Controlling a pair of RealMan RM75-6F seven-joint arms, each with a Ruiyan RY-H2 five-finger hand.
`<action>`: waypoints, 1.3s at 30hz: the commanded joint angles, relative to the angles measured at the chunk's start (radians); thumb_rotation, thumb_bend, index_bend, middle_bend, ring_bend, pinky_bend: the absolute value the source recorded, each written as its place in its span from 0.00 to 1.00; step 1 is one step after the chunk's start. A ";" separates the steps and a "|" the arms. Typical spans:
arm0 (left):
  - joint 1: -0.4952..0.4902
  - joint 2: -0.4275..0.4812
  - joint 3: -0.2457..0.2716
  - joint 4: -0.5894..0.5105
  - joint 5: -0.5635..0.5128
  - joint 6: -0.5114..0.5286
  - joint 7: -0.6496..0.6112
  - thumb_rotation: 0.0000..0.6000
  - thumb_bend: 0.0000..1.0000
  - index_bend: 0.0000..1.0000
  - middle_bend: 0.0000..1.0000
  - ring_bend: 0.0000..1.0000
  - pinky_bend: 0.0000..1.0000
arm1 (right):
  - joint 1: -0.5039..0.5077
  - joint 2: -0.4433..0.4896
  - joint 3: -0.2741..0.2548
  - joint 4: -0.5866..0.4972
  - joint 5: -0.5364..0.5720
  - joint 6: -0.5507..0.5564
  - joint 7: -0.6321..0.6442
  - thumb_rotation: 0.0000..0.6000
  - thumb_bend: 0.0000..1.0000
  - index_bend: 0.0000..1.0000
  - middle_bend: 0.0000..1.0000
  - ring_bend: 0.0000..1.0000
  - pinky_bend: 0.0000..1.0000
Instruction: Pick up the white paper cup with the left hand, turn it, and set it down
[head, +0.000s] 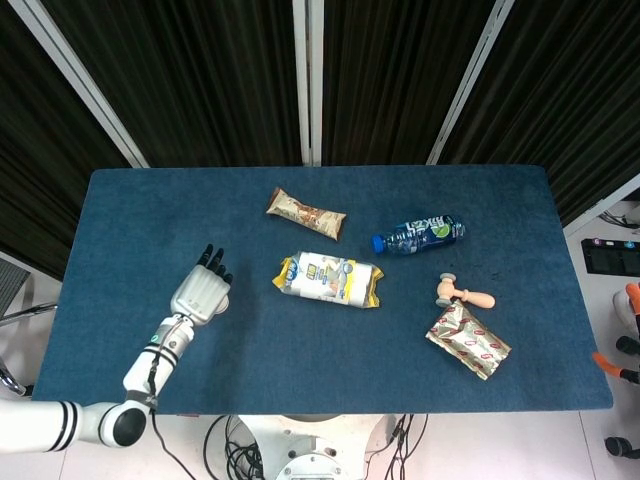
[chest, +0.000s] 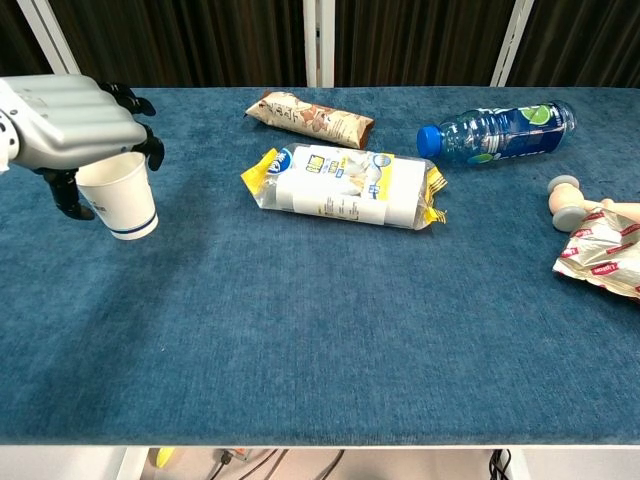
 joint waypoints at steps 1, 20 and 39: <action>0.005 -0.011 0.007 0.020 0.030 0.023 -0.019 1.00 0.20 0.35 0.32 0.00 0.00 | 0.001 0.000 0.000 0.001 0.001 -0.003 0.000 1.00 0.01 0.00 0.00 0.00 0.00; 0.239 -0.082 -0.064 0.340 0.537 0.067 -1.439 1.00 0.23 0.43 0.40 0.07 0.02 | 0.009 0.007 0.001 -0.013 0.007 -0.023 -0.002 1.00 0.01 0.00 0.00 0.00 0.00; 0.296 -0.340 -0.011 0.896 0.694 0.037 -2.056 1.00 0.21 0.41 0.39 0.06 0.01 | 0.012 0.009 -0.005 -0.016 0.001 -0.032 0.005 1.00 0.01 0.00 0.00 0.00 0.00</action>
